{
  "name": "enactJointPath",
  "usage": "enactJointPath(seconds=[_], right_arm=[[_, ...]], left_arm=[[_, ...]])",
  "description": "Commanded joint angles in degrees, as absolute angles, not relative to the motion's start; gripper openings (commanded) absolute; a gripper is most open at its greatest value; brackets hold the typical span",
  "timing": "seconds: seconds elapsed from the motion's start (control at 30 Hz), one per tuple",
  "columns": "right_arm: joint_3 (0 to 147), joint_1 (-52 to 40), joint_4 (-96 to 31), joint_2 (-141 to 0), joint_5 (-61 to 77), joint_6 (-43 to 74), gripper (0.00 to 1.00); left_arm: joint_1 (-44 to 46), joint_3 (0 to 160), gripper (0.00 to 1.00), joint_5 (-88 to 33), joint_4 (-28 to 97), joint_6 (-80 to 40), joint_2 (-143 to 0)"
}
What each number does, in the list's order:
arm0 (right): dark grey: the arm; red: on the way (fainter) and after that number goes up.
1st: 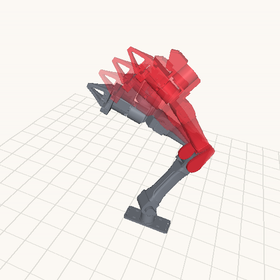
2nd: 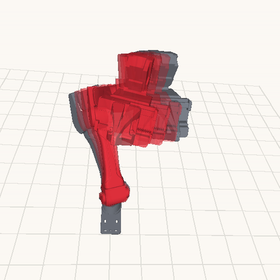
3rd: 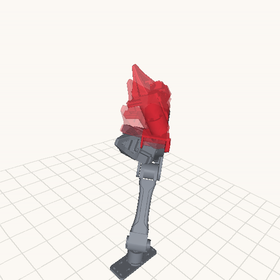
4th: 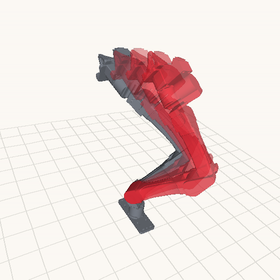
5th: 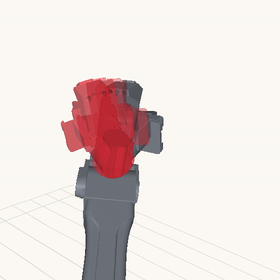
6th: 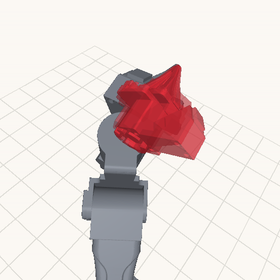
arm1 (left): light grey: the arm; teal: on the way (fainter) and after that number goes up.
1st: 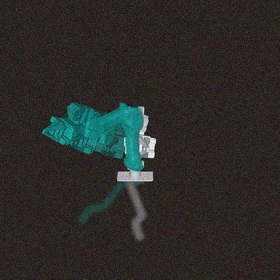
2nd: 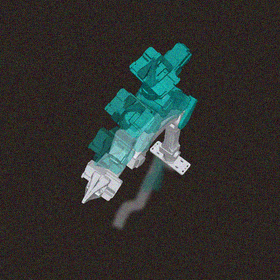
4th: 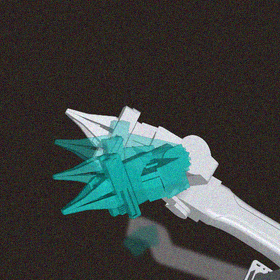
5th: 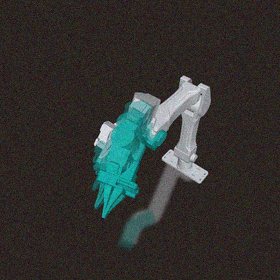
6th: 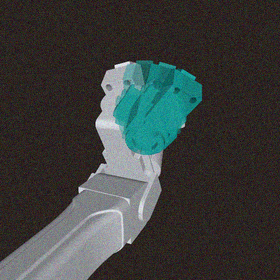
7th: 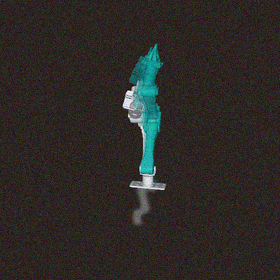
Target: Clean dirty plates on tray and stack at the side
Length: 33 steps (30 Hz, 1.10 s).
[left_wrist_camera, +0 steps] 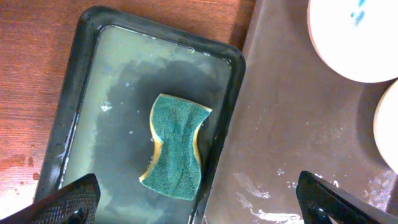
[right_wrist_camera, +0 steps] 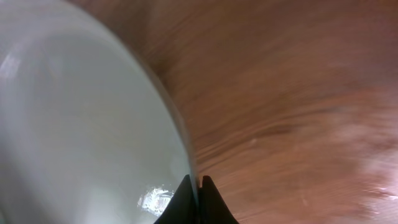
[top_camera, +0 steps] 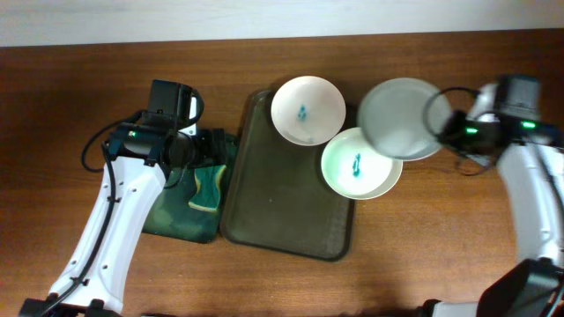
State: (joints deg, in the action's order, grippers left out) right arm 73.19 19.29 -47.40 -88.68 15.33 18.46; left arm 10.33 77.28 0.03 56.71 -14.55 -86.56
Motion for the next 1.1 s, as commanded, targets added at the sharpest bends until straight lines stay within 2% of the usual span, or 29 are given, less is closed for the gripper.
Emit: enactJointPath(seconds=[0.0,0.07,0.23,0.27,0.3,0.33,0.5,0.6,0.63,0.7,0.77,0.83,0.87,0.97,1.0,1.07], right_arm=[[74.1,34.3,-47.4,-91.6,20.4,19.2,0.04],[74.1,38.3,-47.4,-98.5,20.4,18.9,0.04],[74.0,34.7,-46.9,-110.8,17.5,16.8,0.04],[74.0,32.9,-47.6,-110.7,14.3,16.5,0.14],[74.1,31.7,-48.4,-110.5,13.0,17.4,0.46],[74.1,31.4,-48.7,-110.0,13.4,18.6,0.51],[74.1,28.7,-54.7,-94.3,22.7,9.8,0.52],[74.1,18.0,-64.2,-84.6,22.5,9.2,0.55],[74.0,13.7,-68.0,-84.1,22.3,9.2,0.55],[69.4,-1.8,-72.2,-84.4,14.4,9.5,0.51],[62.8,-10.6,-68.1,-84.8,12.5,14.6,0.46],[51.2,-17.3,-56.6,-84.8,9.8,19.9,0.39],[46.3,-19.0,-49.7,-84.8,9.8,20.1,0.39],[37.5,-19.9,-36.4,-84.9,10.0,22.2,0.27],[37.2,-19.9,-35.5,-84.9,9.8,22.2,0.16],[37.3,-19.9,-35.3,-84.9,7.5,22.2,0.04]], left_arm=[[10.0,78.1,1.0,-0.3,56.8,-14.4,-85.8],[10.0,78.1,1.0,-0.3,56.9,-14.4,-85.8],[10.0,78.1,1.0,-0.3,57.1,-14.4,-85.8],[10.0,78.1,1.0,-0.3,57.0,-14.4,-85.8],[10.0,78.1,1.0,-0.3,56.9,-14.4,-85.8],[10.0,78.1,1.0,-0.3,57.1,-14.4,-85.8],[10.0,78.1,1.0,-0.3,57.4,-14.4,-85.8],[10.0,78.1,1.0,-0.3,57.6,-14.4,-85.8],[10.0,78.1,1.0,-0.3,57.8,-14.4,-85.8],[10.0,78.1,1.0,-0.3,58.1,-14.4,-85.8],[10.0,78.1,1.0,-0.3,58.2,-14.4,-85.8],[10.0,78.1,1.0,-0.3,58.4,-14.4,-85.8],[10.0,78.1,1.0,-0.3,58.2,-14.4,-85.8],[10.0,78.1,1.0,-0.3,58.2,-14.4,-85.8],[10.0,78.1,1.0,-0.3,58.2,-14.4,-85.8],[10.0,78.1,1.0,-0.3,58.2,-14.4,-85.8]])
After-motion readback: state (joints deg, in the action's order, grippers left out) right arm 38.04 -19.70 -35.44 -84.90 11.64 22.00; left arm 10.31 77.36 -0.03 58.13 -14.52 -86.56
